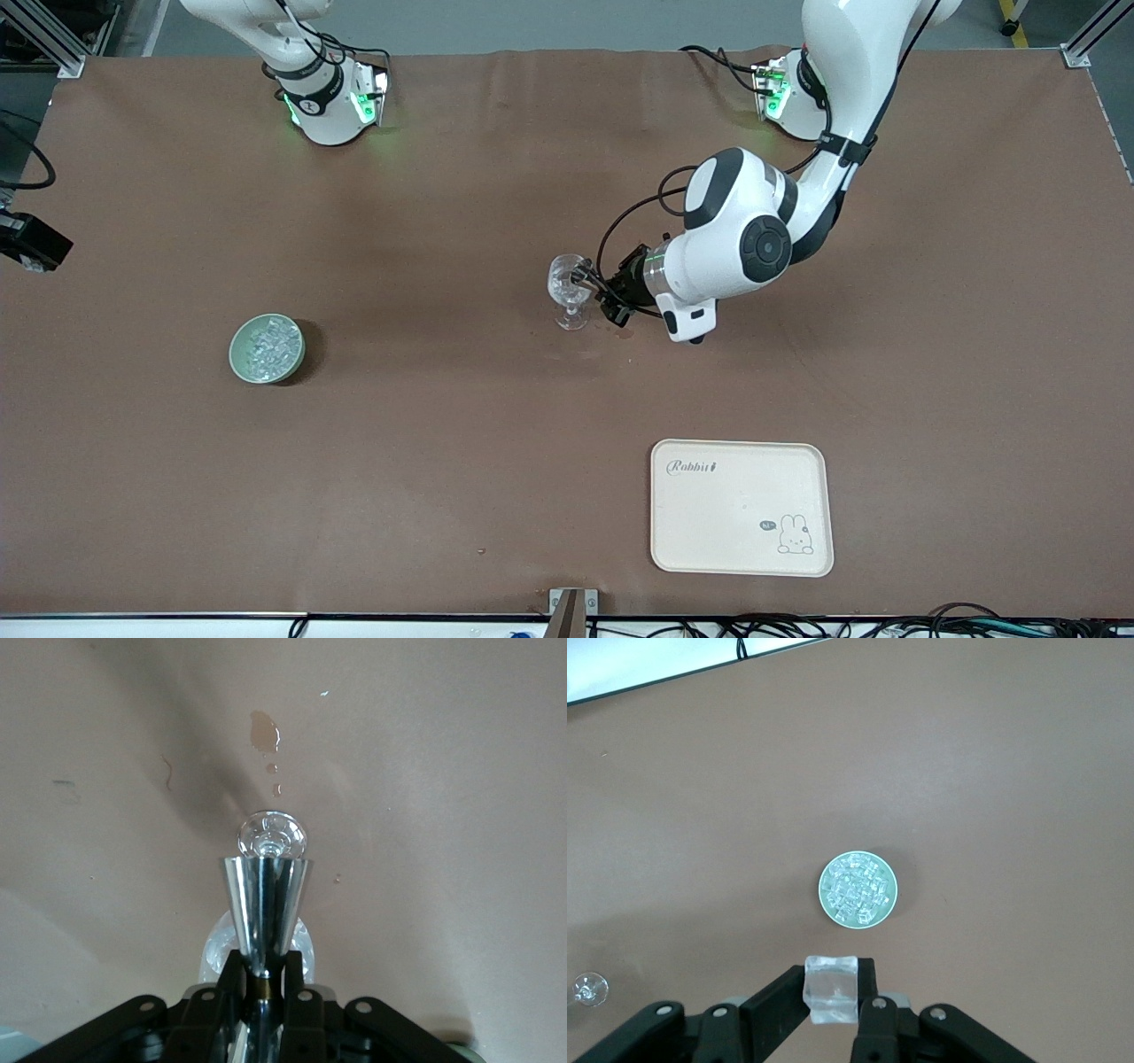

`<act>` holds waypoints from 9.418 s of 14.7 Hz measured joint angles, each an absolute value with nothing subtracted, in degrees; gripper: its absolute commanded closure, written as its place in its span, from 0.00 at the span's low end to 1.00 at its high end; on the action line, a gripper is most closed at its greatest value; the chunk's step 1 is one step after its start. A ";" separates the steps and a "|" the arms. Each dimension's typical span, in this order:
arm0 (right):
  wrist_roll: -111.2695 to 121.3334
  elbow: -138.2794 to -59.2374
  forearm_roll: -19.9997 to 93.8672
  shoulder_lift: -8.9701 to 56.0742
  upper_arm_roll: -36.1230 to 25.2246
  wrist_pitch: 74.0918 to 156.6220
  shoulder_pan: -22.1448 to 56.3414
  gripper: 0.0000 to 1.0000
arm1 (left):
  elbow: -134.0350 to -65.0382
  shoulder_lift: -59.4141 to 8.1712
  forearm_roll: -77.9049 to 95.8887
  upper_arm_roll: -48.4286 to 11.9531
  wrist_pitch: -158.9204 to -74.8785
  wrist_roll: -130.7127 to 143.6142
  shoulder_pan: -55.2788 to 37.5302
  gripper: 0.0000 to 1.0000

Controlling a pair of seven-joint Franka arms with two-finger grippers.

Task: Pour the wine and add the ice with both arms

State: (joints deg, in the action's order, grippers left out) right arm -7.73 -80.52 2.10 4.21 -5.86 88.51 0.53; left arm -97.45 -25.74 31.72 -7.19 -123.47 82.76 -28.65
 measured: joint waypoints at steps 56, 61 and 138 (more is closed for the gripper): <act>-64.43 -80.84 3.16 29.29 -5.80 111.73 51.23 0.96 | -67.34 -61.42 82.16 -6.63 -114.91 48.80 3.84 0.96; -64.43 -80.83 3.10 29.39 -5.72 111.72 51.31 0.93 | -65.86 -65.08 86.22 -6.72 -117.29 48.61 3.39 0.94; -9.33 -81.69 -0.68 1.19 -4.32 84.29 -0.95 0.00 | -72.13 -22.75 2.57 -18.76 -86.68 12.99 11.86 0.00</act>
State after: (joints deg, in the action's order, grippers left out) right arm -9.33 -81.69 -0.68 1.19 -4.32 84.29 -0.95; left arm -72.13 -22.75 2.57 -18.76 -86.68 12.99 11.86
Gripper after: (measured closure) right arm 0.000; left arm 0.000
